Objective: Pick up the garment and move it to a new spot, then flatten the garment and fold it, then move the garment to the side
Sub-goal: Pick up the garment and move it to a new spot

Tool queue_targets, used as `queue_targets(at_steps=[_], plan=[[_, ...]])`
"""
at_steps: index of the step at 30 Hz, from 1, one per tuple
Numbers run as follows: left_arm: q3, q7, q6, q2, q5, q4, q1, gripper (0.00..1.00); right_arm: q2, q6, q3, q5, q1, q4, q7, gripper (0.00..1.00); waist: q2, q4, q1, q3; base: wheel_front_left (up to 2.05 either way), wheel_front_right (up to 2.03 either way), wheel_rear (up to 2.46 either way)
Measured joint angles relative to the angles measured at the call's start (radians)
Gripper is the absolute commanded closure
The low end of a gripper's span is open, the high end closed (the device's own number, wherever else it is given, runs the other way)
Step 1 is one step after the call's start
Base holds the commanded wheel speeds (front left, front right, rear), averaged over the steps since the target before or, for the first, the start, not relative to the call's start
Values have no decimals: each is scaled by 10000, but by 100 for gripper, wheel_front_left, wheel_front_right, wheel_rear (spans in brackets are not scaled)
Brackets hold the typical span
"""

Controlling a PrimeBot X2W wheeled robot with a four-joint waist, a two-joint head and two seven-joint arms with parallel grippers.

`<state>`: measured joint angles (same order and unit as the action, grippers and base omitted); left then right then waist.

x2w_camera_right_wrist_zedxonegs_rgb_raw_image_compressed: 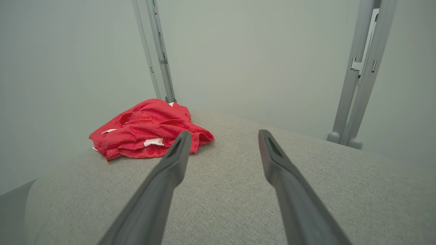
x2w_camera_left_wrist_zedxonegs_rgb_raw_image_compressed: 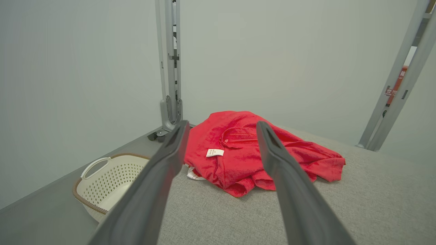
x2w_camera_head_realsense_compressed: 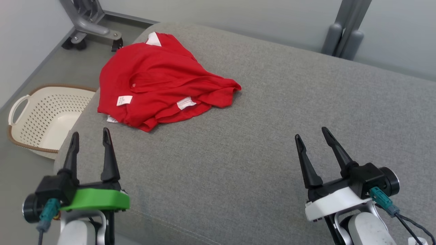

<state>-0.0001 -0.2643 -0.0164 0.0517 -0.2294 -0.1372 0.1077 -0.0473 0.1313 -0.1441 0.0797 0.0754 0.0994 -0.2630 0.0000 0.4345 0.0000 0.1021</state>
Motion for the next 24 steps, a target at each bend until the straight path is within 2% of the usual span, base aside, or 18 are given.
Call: queue_targets(at_steps=[4, 11, 13, 17, 21, 24], plan=[[280, 0, -449, 420, 163, -802, 1101, 0, -6, 2, 173, -424, 238, -203, 0, 0, 0, -163, 0, 550, 0, 0, 0], [-44, 646, -963, 1735, 134, -3218, 3596, 0, -4, 2, 405, -1104, 559, -539, 0, 0, 0, -504, 0, 1558, 0, 0, 0], [-332, 940, -1041, 2125, 186, -3916, 4234, 0, -8, 2, 506, -1246, 616, -621, 0, 0, 0, -638, 0, 1840, 0, 0, 0], [-1110, 1718, -1122, 2491, -274, -5102, 5214, 0, -8, 2, 602, -1471, 696, -734, 2, 0, 0, -921, 1, 2299, 0, 0, 0], [-2372, 2545, -1126, 3342, -959, -6307, 6248, 0, -8, 2, 650, -1630, 797, -918, 0, 0, 0, -1313, 1, 2857, 0, 0, 0], [-2606, 2688, -1127, 3768, -1407, -7037, 6838, 0, -10, 2, 681, -1674, 844, -1028, 2, 0, 0, -1540, 0, 3177, 0, 0, 0]])
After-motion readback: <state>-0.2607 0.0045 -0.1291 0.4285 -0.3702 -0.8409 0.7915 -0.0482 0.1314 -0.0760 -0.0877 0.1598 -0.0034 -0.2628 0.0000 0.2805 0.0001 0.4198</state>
